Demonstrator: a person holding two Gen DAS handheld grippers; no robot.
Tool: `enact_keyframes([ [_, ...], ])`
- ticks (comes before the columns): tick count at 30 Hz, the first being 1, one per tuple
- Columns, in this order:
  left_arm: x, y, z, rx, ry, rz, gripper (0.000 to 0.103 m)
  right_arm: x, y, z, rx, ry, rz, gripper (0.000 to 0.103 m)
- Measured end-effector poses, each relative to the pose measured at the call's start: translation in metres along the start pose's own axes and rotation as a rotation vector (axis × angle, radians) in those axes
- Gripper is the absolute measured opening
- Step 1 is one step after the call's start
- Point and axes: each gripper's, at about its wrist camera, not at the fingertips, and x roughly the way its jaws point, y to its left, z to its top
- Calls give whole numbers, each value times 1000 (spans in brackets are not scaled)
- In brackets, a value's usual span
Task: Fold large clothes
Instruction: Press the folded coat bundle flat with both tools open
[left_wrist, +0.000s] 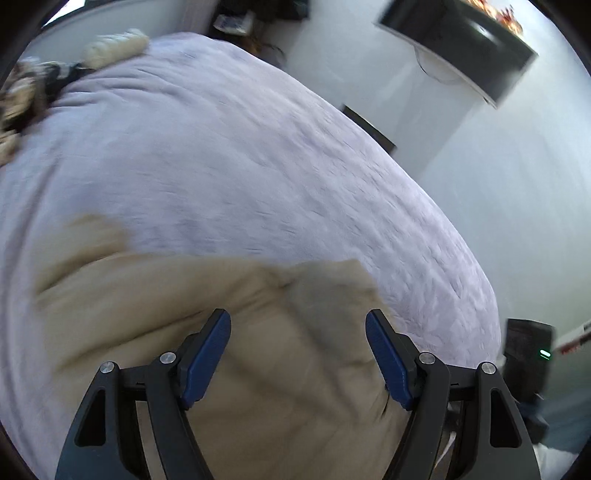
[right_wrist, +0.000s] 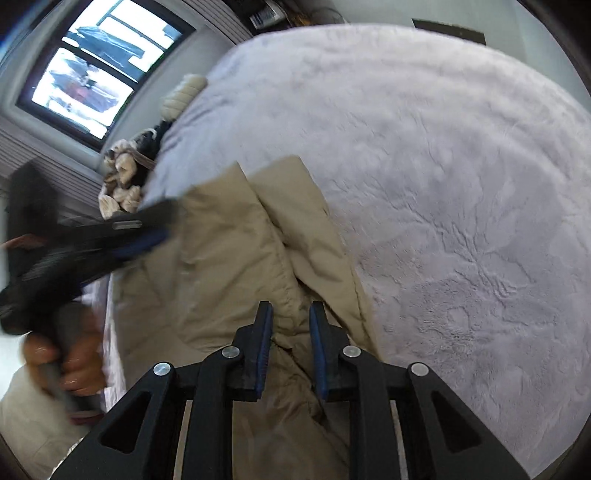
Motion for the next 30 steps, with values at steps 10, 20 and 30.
enact_keyframes([
  [10,-58,106,-97,-381,14,87,76,19,-8,3,-32,82,1,22],
  [20,-38,118,-142,-545,32,-75,76,38,-11,7,-86,131,-19,22],
  [30,-28,103,-139,-527,42,-19,81,22,5,25,-126,211,-54,27],
])
